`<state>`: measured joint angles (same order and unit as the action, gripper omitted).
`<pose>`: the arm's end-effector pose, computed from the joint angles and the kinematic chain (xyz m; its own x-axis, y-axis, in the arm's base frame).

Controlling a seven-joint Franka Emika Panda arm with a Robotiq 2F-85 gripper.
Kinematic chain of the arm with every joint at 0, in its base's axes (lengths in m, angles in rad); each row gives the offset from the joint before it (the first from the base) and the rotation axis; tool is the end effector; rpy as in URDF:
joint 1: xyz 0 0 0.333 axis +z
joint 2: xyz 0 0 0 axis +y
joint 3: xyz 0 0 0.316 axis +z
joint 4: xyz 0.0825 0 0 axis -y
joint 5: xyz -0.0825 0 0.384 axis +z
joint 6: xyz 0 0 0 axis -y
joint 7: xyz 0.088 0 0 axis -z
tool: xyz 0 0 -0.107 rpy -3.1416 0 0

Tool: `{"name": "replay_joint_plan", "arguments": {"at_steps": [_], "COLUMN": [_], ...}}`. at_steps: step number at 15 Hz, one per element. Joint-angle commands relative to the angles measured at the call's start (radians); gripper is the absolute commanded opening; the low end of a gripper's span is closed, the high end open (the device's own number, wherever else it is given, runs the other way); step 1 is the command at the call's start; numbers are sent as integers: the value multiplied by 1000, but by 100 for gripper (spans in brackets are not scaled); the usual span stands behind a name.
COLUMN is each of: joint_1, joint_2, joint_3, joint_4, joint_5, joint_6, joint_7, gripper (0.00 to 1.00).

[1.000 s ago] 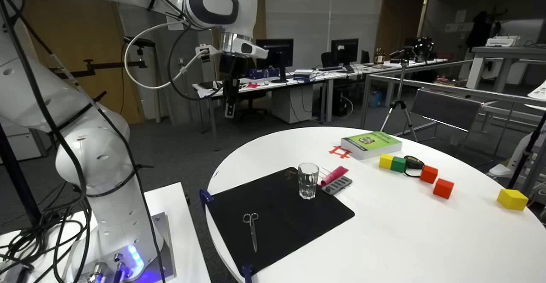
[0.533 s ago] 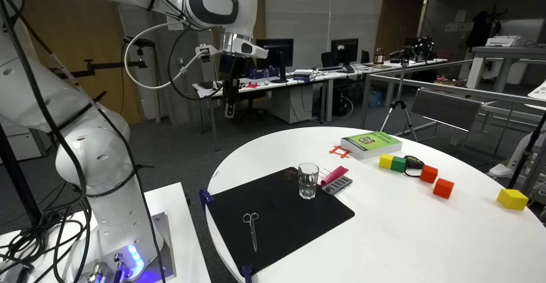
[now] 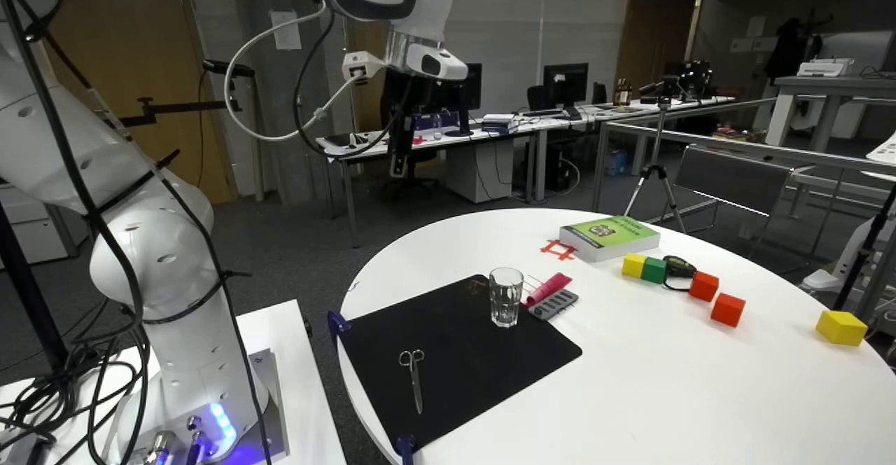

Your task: Lift the black object from the table and put it in the glass cup

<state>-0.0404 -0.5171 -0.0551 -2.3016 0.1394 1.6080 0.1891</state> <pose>0.3758 -0.0241 0.5279 0.9410 -0.2698 -0.2041 -0.2986 -0.9459 -0.1266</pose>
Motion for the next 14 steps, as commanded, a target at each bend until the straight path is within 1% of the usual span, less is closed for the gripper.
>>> {"name": "replay_joint_plan", "arguments": {"at_steps": [1,4,6,7,8,9,12,13,14], "joint_1": [-40,-64,-73,-77,-81,-83,-85,-88,-91], "joint_2": [163,273,341,368,393,418,482,501,522], "joint_3": [-74,-108,-120,-125,-127,-127,-127,-126,-127], "joint_4": [182,264,297,301,306,304,305,316,346], "joint_5": [69,86,76,82,73,37,-26,-23,-4], "joint_6": [-54,-24,28,73,103,151,233,219,114], "joint_7": [-51,-66,-106,-131,-167,-228,-386,-414,-430], "gripper": [100,100,100,100,100,100,100,100,100]}}
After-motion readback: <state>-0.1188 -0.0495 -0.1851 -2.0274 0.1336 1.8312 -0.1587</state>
